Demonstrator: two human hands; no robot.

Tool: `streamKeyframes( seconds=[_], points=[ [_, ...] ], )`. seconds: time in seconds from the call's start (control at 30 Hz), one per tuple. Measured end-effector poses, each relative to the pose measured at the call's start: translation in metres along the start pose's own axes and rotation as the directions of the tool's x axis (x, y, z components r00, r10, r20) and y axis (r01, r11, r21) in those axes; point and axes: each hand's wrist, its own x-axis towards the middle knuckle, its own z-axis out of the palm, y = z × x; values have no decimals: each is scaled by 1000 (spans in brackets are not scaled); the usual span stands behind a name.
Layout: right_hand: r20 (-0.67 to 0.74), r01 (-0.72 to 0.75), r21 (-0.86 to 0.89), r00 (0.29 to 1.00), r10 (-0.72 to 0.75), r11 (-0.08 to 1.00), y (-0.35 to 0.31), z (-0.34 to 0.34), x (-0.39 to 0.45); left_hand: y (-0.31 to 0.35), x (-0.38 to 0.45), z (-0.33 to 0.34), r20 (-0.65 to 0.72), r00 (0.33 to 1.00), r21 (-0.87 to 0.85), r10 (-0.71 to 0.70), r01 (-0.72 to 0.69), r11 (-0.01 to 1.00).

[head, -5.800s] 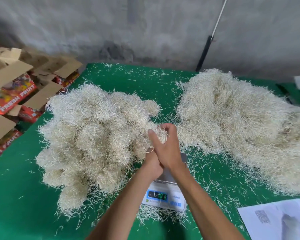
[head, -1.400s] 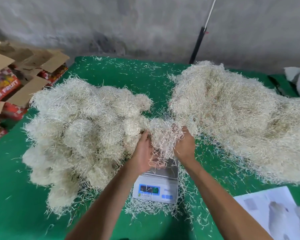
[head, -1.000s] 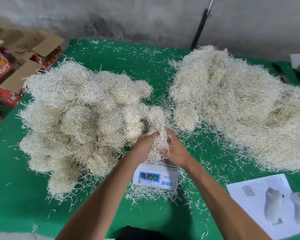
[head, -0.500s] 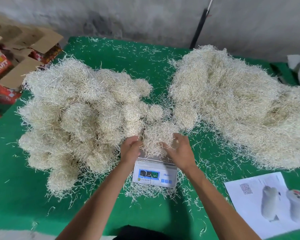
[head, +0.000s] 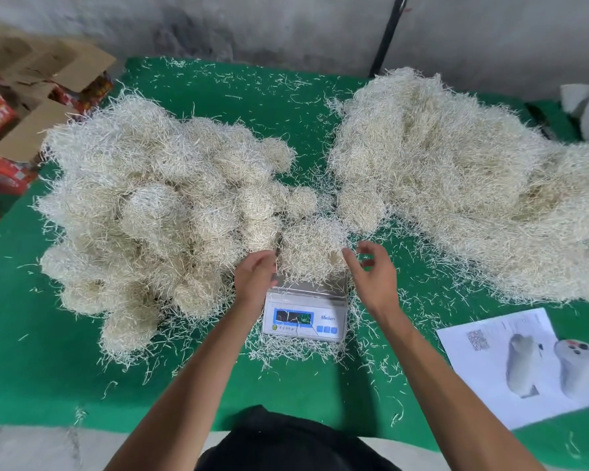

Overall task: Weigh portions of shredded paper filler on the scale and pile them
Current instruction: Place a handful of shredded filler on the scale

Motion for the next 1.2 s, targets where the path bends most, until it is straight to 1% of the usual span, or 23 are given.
streamKeyframes(
  seconds=[0.07, 0.17, 0.43, 0.67, 0.7, 0.77, 0.83, 0.93, 1.0, 1.03, 1.1, 1.13, 1.17, 1.2],
  points=[
    [0, 2, 10, 1000, -2, 1000, 0, -5, 2, 1, -1, 0, -2, 1000, -60, -18, 18, 998],
    [-17, 10, 9, 1000, -10, 1000, -3, -13, 7, 1, -4, 0, -19, 998, -93, -53, 51, 994],
    [8, 0, 24, 1000, 0, 1000, -6, -6, 19, 5, -9, 4, -50, 997, -20, -60, 59, 998],
    [44, -10, -18, 999, 11, 1000, -8, 14, 31, 8, 0, 5, -101, 994, 23, -38, 41, 999],
    [49, -13, -16, 999, 13, 1000, -7, 17, 33, 9, 2, 7, -98, 994, 17, -50, 52, 999],
    [92, -29, -17, 995, 31, 999, -10, 23, 36, 13, 6, 14, -61, 991, 12, -123, 124, 992],
    [193, -60, 16, 980, 56, 998, -12, 31, 36, 20, 10, 27, -14, 977, 11, -212, 212, 977],
    [350, -122, 125, 934, 72, 985, -25, 42, 31, 31, 18, 50, 67, 953, -1, -297, 298, 955],
    [433, -147, 181, 899, 56, 972, -33, 51, 32, 39, 25, 61, 126, 930, -4, -346, 349, 937],
    [464, -136, 181, 885, 37, 974, -36, 54, 34, 43, 29, 65, 138, 926, -3, -351, 355, 935],
    [493, -78, 184, 870, -23, 980, -43, 55, 43, 53, 40, 69, 129, 938, -28, -321, 327, 945],
    [494, -54, 232, 867, -70, 971, -47, 51, 50, 58, 46, 69, 102, 950, -46, -295, 300, 953],
    [469, -42, 304, 876, -112, 952, -52, 46, 58, 64, 52, 67, 70, 963, -49, -262, 265, 963],
    [397, -30, 367, 909, -127, 930, -57, 41, 66, 71, 58, 66, 50, 971, -34, -236, 237, 971]
  ],
)
